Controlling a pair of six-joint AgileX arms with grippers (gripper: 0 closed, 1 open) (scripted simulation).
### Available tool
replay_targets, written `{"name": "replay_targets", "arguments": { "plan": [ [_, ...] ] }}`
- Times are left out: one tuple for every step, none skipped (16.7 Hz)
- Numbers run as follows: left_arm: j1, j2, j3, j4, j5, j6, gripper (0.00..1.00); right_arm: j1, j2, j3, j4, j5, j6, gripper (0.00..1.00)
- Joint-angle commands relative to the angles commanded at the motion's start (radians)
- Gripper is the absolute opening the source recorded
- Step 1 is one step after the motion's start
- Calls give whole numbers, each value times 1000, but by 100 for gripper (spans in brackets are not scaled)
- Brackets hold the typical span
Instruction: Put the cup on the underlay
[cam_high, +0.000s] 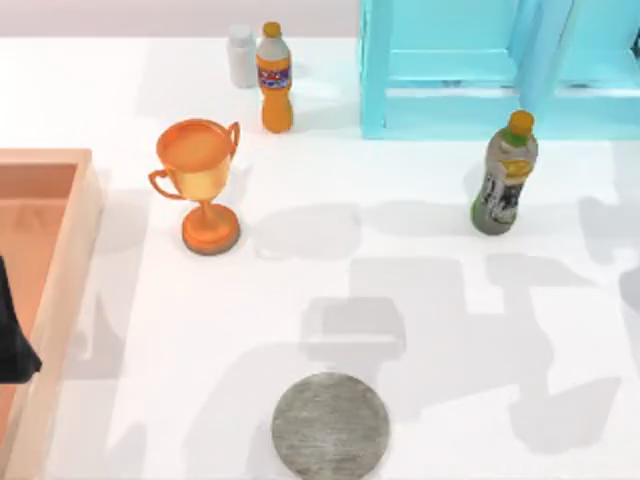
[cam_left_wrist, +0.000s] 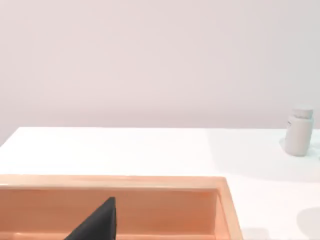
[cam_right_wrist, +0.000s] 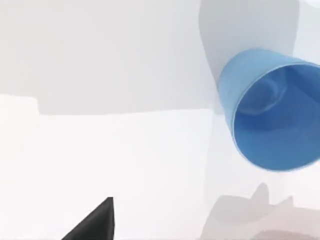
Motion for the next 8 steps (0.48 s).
{"name": "replay_targets", "arguments": {
  "plan": [
    [0, 0, 0, 0, 0, 0, 100, -3, 35, 34, -24, -1, -35, 100],
    [0, 0, 0, 0, 0, 0, 100, -5, 61, 59, -41, -2, -60, 100],
    [0, 0, 0, 0, 0, 0, 100, -6, 77, 73, -52, -3, -75, 100],
    [0, 0, 0, 0, 0, 0, 100, -7, 82, 78, -56, -3, -80, 100],
    [0, 0, 0, 0, 0, 0, 100, -7, 82, 78, -56, -3, -80, 100],
    [0, 0, 0, 0, 0, 0, 100, -7, 82, 78, -56, -3, -80, 100],
    [0, 0, 0, 0, 0, 0, 100, -7, 82, 78, -56, -3, -80, 100],
    [0, 0, 0, 0, 0, 0, 100, -1, 79, 75, -53, -3, -79, 100]
  ]
}}
